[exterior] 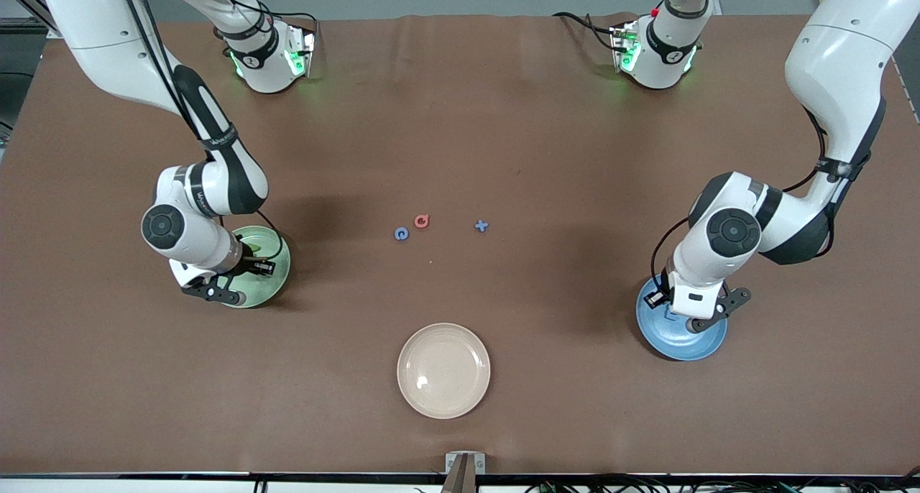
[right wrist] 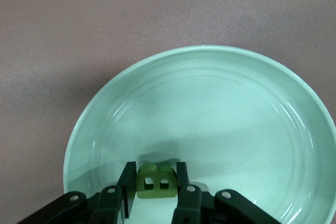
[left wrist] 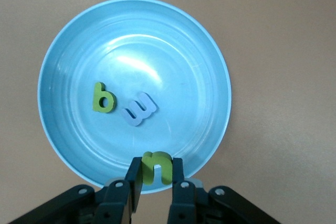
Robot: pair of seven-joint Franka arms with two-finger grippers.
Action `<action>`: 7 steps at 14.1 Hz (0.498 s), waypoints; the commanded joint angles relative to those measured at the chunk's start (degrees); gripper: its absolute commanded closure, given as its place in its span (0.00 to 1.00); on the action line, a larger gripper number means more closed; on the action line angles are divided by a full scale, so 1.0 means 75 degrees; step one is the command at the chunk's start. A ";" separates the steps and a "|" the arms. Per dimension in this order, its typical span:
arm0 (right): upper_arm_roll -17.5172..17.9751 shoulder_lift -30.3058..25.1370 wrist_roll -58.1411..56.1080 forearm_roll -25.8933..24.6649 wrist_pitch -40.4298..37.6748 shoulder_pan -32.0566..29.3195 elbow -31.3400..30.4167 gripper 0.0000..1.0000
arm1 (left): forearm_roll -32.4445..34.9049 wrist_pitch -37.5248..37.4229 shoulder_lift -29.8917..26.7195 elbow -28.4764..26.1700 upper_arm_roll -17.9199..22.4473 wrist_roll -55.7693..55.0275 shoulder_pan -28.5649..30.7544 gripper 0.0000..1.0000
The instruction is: Sort upper and lower case letters into plates
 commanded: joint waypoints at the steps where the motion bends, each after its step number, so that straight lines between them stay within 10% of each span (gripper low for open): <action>1: 0.0131 -0.0287 -0.0060 0.0025 -0.0019 -0.0109 -0.0329 0.98 | 0.0130 -0.0012 0.0256 0.0230 -0.0017 0.0128 -0.0011 0.45; 3: 0.0143 -0.0287 -0.0025 0.0025 -0.0030 -0.0086 -0.0387 0.92 | 0.0142 -0.0012 0.0233 0.0207 -0.0017 0.0128 0.0047 0.04; 4: 0.0154 -0.0298 -0.0060 0.0025 -0.0089 -0.0074 -0.0364 0.62 | 0.0142 -0.0012 0.0221 0.0195 -0.0017 0.0128 0.0048 0.00; 5: 0.0154 -0.0333 -0.0060 0.0025 -0.0263 -0.0074 -0.0317 0.01 | 0.0142 -0.0012 0.0209 0.0172 -0.0017 0.0128 0.0048 0.00; 7: 0.0166 -0.0508 -0.0026 0.0025 -0.0765 -0.0051 0.0090 0.00 | 0.0049 -0.0058 0.0151 0.0125 -0.0099 -0.0128 -0.0057 0.00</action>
